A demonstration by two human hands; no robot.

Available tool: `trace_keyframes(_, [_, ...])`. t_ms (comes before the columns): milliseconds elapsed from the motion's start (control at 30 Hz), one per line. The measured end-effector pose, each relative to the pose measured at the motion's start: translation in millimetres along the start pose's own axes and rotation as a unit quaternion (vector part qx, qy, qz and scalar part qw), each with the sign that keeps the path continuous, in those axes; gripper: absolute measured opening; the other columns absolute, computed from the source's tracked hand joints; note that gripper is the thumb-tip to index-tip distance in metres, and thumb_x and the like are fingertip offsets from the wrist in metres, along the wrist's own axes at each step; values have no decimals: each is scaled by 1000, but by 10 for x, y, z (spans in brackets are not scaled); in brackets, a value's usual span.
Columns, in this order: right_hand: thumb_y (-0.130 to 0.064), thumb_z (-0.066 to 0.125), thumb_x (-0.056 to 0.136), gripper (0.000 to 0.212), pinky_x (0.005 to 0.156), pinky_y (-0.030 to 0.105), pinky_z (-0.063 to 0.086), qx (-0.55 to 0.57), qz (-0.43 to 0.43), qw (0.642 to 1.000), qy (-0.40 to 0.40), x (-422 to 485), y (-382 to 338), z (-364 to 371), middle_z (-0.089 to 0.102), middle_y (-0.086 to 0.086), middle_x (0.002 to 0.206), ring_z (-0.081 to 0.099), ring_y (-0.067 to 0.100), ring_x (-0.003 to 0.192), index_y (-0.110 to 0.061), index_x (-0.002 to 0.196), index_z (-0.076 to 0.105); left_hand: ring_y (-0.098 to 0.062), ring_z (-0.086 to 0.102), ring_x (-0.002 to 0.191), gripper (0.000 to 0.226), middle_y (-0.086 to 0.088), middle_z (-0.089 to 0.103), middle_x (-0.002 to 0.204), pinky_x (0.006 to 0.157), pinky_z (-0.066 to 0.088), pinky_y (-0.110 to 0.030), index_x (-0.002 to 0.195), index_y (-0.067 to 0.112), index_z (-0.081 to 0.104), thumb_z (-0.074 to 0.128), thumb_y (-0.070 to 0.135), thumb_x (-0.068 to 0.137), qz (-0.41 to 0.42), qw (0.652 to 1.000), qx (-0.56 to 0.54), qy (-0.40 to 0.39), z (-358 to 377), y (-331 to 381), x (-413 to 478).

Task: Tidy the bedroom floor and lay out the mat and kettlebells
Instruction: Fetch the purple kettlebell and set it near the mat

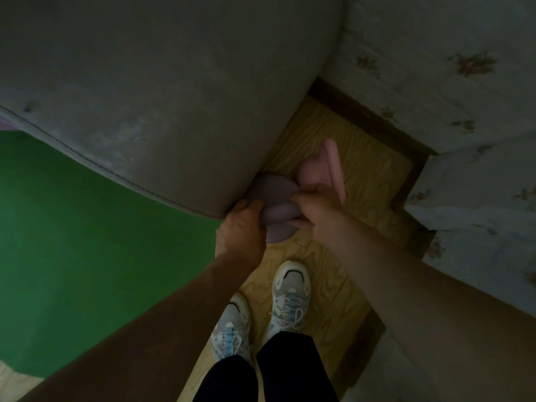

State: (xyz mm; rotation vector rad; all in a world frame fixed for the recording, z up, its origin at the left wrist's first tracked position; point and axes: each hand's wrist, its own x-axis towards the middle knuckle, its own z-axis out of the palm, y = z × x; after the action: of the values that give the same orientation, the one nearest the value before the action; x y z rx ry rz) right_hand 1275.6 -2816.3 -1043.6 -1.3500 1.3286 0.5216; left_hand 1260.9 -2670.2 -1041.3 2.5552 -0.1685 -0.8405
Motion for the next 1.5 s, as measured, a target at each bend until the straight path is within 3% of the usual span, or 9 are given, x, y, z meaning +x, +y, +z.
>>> trace_keyframes(133, [-6, 70, 86, 17, 59, 38, 59, 27, -27, 999, 15, -8, 88, 4, 62, 10, 91, 61, 21, 73, -15, 96, 61, -36, 60, 106, 36, -12, 59, 120, 86, 52, -45, 117, 14, 63, 69, 12, 82, 10, 1000, -4, -23, -39, -6, 19])
trace_keyframes(267, [-4, 69, 85, 19, 65, 43, 61, 35, -35, 998, 34, -138, 89, 31, 62, 10, 91, 61, 22, 73, -20, 82, 59, -34, 59, 110, 39, -12, 61, 120, 91, 50, -43, 117, 14, 65, 73, 15, 79, 29, 998, -7, -54, -167, -9, -10])
trace_keyframes(400, [-4, 69, 86, 25, 55, 36, 58, 69, -52, 996, 28, -456, -71, -108, 61, 7, 83, 61, 21, 71, -22, 77, 55, -32, 60, 105, 35, -10, 62, 114, 85, 48, -37, 113, 16, 66, 72, 17, 78, 49, 998, -23, -39, -410, 105, -166])
trace_keyframes(600, [-13, 71, 85, 19, 57, 38, 61, 114, -96, 988, 36, -1245, -443, -322, 63, 0, 132, 67, 32, 105, -31, 90, 68, -25, 55, 118, 31, 2, 62, 122, 96, 38, -39, 117, 29, 60, 63, 27, 87, 82, 996, 40, -19, -1165, 556, -590])
trace_keyframes(767, [-11, 71, 88, 12, 53, 36, 60, 148, -108, 983, 29, -2231, -986, -677, 67, 14, 122, 68, 35, 98, -16, 86, 61, -30, 58, 110, 31, -9, 63, 114, 88, 41, -34, 115, 17, 62, 65, 22, 84, 168, 986, 0, -11, -1991, 993, -1026])
trace_keyframes(967, [0, 66, 89, 18, 46, 37, 60, 180, -209, 961, -23, -3744, -1814, -1062, 63, 17, 84, 64, 28, 75, -11, 78, 55, -26, 57, 109, 38, -6, 62, 117, 90, 37, -32, 120, 19, 61, 65, 28, 83, 261, 962, 25, 72, -3348, 1568, -1704])
trace_keyframes(1267, [-3, 64, 92, 21, 47, 44, 60, 250, -257, 919, -166, -6146, -2701, -1558, 58, 16, 91, 63, 29, 87, -13, 79, 51, -25, 67, 84, 31, -4, 73, 88, 71, 46, -33, 98, 14, 72, 63, 23, 71, 302, 923, 3, 238, -5391, 2441, -3407])
trace_keyframes(1400, [-5, 61, 95, 15, 71, 53, 55, 251, -260, 902, -237, -7261, -2991, -1778, 57, 17, 87, 62, 29, 79, -8, 83, 52, -14, 64, 81, 27, 5, 68, 86, 68, 42, -23, 104, 19, 72, 69, 16, 77, 258, 922, -9, 288, -6105, 2709, -4182])
trace_keyframes(1500, [-3, 61, 95, 14, 81, 59, 52, 230, -269, 895, -271, -7968, -3063, -1859, 55, 21, 86, 60, 34, 75, -4, 83, 53, -15, 64, 75, 23, 1, 70, 82, 67, 51, -30, 98, 21, 71, 70, 18, 75, 222, 919, -6, 325, -6492, 2762, -4804])
